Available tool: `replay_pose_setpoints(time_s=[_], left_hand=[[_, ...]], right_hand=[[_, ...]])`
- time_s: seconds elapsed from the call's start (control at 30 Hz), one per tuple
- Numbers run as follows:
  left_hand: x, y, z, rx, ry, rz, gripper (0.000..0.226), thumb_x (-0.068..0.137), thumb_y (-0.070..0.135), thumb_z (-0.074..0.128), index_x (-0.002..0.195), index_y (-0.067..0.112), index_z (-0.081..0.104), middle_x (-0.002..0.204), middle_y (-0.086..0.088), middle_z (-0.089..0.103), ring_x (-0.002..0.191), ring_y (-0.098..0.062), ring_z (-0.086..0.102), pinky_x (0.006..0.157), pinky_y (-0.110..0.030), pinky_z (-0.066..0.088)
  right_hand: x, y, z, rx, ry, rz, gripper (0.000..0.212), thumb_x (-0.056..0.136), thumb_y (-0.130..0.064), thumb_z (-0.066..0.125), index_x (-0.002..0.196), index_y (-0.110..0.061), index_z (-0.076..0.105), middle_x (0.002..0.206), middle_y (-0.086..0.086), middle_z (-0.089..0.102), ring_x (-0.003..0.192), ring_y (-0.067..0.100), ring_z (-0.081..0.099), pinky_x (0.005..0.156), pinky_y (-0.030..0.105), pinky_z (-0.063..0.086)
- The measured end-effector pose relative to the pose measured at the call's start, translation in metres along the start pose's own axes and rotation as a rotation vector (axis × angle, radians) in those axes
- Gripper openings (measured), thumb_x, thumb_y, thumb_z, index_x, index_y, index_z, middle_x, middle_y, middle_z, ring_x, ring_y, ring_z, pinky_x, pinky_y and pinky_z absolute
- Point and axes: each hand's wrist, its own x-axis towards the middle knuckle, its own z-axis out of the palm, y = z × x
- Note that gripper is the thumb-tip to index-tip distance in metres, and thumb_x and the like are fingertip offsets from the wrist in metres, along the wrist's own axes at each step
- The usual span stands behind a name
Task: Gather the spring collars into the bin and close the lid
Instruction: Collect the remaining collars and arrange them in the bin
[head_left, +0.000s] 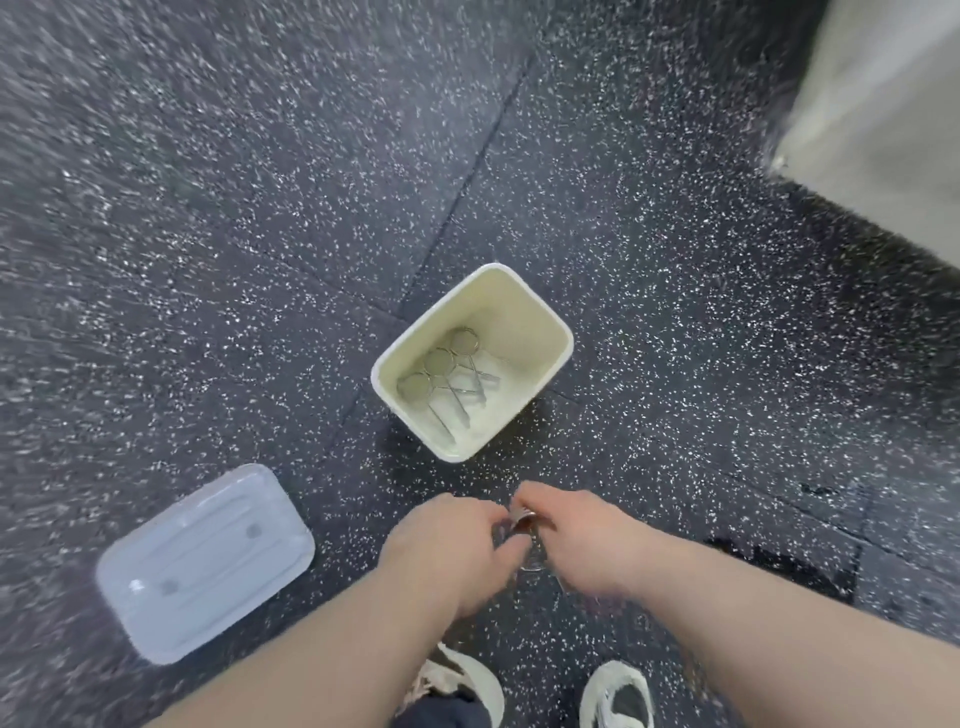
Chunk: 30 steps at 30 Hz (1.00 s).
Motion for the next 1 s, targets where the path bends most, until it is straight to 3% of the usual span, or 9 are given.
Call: replay_pose_setpoints(time_s=[0.13, 0.23, 0.37, 0.53, 0.63, 0.73, 0.8, 0.87, 1.0], left_hand=[[0.003, -0.024, -0.023, -0.133, 0.098, -0.091, 0.035, 0.091, 0.054, 0.042, 0.099, 0.034, 0.07, 0.083, 0.005, 0.068, 0.084, -0.022, 0.066, 0.071, -0.034, 0.052], [0.009, -0.038, -0.035, -0.185, 0.206, -0.167, 0.039, 0.093, 0.047, 0.038, 0.093, 0.027, 0.071, 0.089, 0.0, 0.072, 0.081, -0.024, 0.064, 0.07, -0.033, 0.05], [0.016, -0.054, -0.05, -0.316, 0.25, -0.304, 0.044, 0.095, 0.044, 0.034, 0.073, 0.019, 0.063, 0.074, 0.0, 0.063, 0.073, -0.024, 0.058, 0.067, -0.032, 0.047], [0.036, -0.063, -0.065, -0.523, 0.29, -0.489, 0.047, 0.089, 0.043, 0.038, 0.055, 0.015, 0.053, 0.066, -0.003, 0.064, 0.069, -0.026, 0.061, 0.063, -0.031, 0.046], [0.055, -0.057, -0.069, -0.544, 0.299, -0.6, 0.045, 0.087, 0.043, 0.038, 0.057, 0.015, 0.056, 0.068, -0.002, 0.062, 0.073, -0.027, 0.06, 0.064, -0.032, 0.044], [0.079, -0.045, -0.07, -0.588, 0.263, -0.654, 0.047, 0.088, 0.043, 0.036, 0.065, 0.011, 0.062, 0.077, -0.006, 0.066, 0.078, -0.03, 0.06, 0.068, -0.032, 0.043], [0.093, -0.033, -0.072, -0.644, 0.266, -0.638, 0.052, 0.09, 0.045, 0.035, 0.077, 0.011, 0.071, 0.086, -0.009, 0.072, 0.084, -0.03, 0.063, 0.072, -0.033, 0.047], [0.104, -0.02, -0.076, -0.705, 0.269, -0.612, 0.055, 0.093, 0.05, 0.036, 0.082, 0.015, 0.076, 0.085, -0.006, 0.074, 0.088, -0.028, 0.066, 0.078, -0.034, 0.051], [0.122, -0.014, -0.076, -0.829, 0.336, -0.642, 0.044, 0.093, 0.049, 0.043, 0.09, 0.017, 0.073, 0.078, 0.003, 0.071, 0.08, -0.02, 0.064, 0.061, -0.029, 0.041]], right_hand=[[0.012, -0.032, -0.019, 0.029, 0.051, -0.048, 0.009, 0.097, -0.026, 0.046, 0.102, -0.033, 0.05, 0.085, -0.008, 0.062, 0.065, 0.007, 0.053, 0.055, 0.023, 0.041], [0.024, -0.053, -0.033, 0.057, 0.078, -0.088, 0.018, 0.092, -0.029, 0.052, 0.109, -0.035, 0.054, 0.088, -0.011, 0.063, 0.07, 0.004, 0.056, 0.058, 0.021, 0.039], [0.046, -0.073, -0.047, 0.064, 0.001, -0.03, 0.034, 0.091, -0.048, 0.049, 0.124, -0.04, 0.051, 0.098, -0.011, 0.064, 0.073, 0.008, 0.058, 0.062, 0.025, 0.041], [0.079, -0.081, -0.061, -0.027, -0.079, -0.087, 0.039, 0.093, -0.062, 0.038, 0.115, -0.032, 0.05, 0.085, -0.005, 0.064, 0.066, 0.01, 0.053, 0.058, 0.027, 0.038], [0.094, -0.074, -0.072, -0.026, -0.083, -0.135, 0.041, 0.092, -0.062, 0.042, 0.118, -0.031, 0.047, 0.085, -0.002, 0.067, 0.064, 0.009, 0.054, 0.058, 0.026, 0.043], [0.104, -0.063, -0.085, -0.116, -0.092, -0.212, 0.059, 0.079, -0.07, 0.056, 0.12, -0.03, 0.045, 0.088, -0.013, 0.058, 0.076, 0.003, 0.054, 0.069, 0.024, 0.046], [0.112, -0.052, -0.092, -0.269, -0.048, -0.228, 0.064, 0.069, -0.069, 0.06, 0.115, -0.028, 0.043, 0.101, -0.01, 0.058, 0.093, 0.013, 0.056, 0.082, 0.035, 0.05], [0.121, -0.044, -0.104, -0.373, -0.014, -0.191, 0.054, 0.069, -0.059, 0.06, 0.106, -0.025, 0.042, 0.099, -0.005, 0.057, 0.093, 0.02, 0.056, 0.082, 0.041, 0.051], [0.15, -0.025, -0.128, -0.32, 0.006, -0.032, 0.058, 0.074, -0.055, 0.058, 0.12, -0.021, 0.047, 0.109, -0.004, 0.06, 0.098, 0.019, 0.06, 0.084, 0.034, 0.05]])
